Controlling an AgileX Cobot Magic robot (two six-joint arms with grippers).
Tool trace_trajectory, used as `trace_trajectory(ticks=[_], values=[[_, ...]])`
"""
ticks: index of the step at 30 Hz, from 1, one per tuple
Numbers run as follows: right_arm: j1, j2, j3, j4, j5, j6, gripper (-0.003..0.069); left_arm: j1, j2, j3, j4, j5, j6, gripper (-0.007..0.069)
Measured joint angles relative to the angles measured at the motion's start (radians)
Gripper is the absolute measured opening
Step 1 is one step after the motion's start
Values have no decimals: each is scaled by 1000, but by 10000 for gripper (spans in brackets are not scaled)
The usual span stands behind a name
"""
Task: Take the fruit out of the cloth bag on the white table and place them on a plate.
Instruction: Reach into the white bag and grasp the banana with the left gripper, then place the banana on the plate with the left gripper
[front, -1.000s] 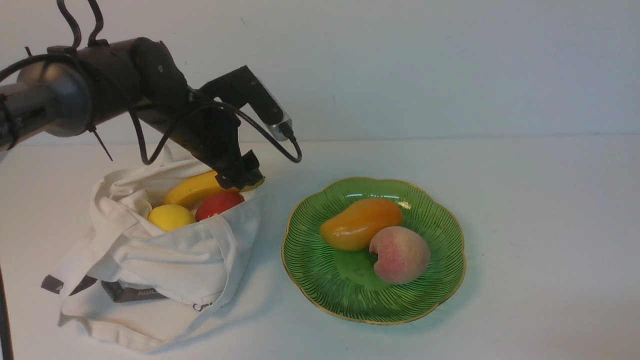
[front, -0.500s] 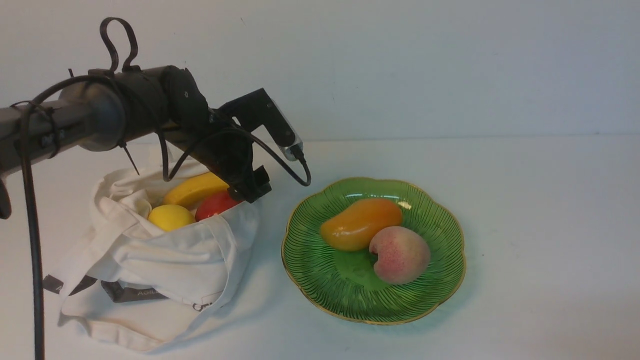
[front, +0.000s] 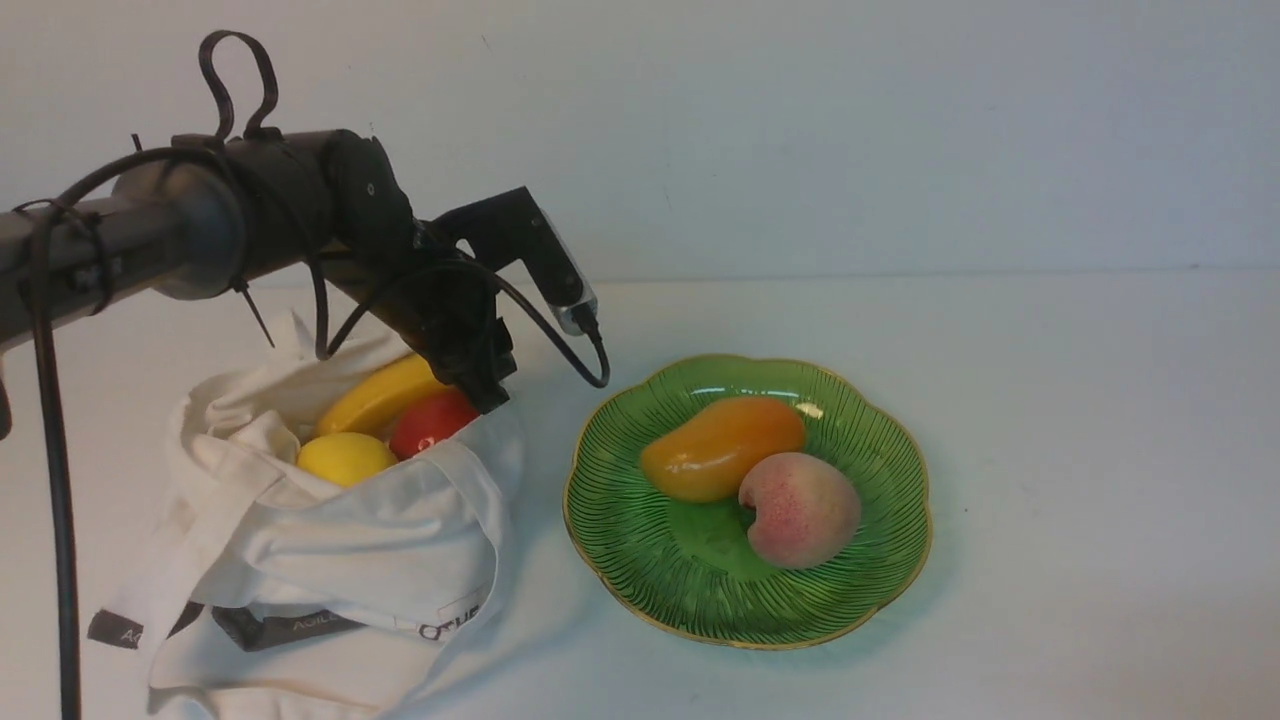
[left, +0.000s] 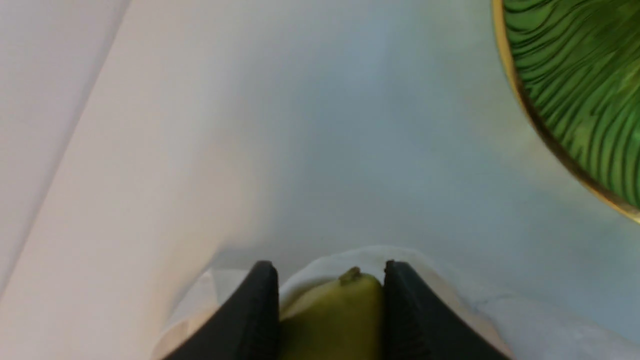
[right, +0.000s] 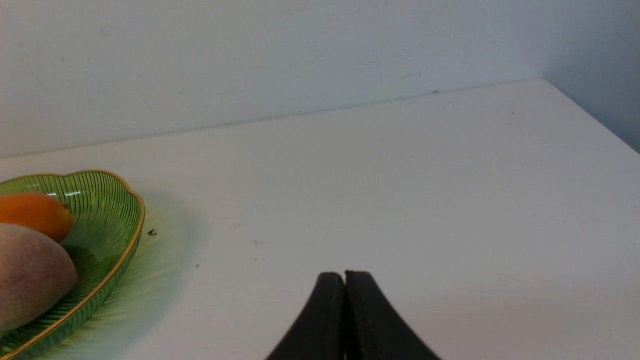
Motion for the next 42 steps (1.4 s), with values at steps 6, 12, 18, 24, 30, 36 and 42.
trace_trajectory(ticks=[6, 12, 18, 24, 30, 36, 42], values=[[0, 0, 0, 0, 0, -3, -15, -2, -86, 0, -4, 24, -4, 237], [0, 0, 0, 0, 0, -4, -15, -3, -158, 0, -9, 130, -8, 237], [0, 0, 0, 0, 0, -4, -15, -3, -191, 0, -24, 217, -8, 235], [0, 0, 0, 0, 0, -4, -15, -3, -266, 1, -31, 223, -10, 235], [0, 0, 0, 0, 0, -4, -15, -3, -343, 1, -92, 221, -10, 234], [0, 0, 0, 0, 0, -4, -15, -3, -389, 1, -163, 197, 8, 234], [0, 0, 0, 0, 0, -4, -15, -3, -425, 1, -174, 170, 43, 233]])
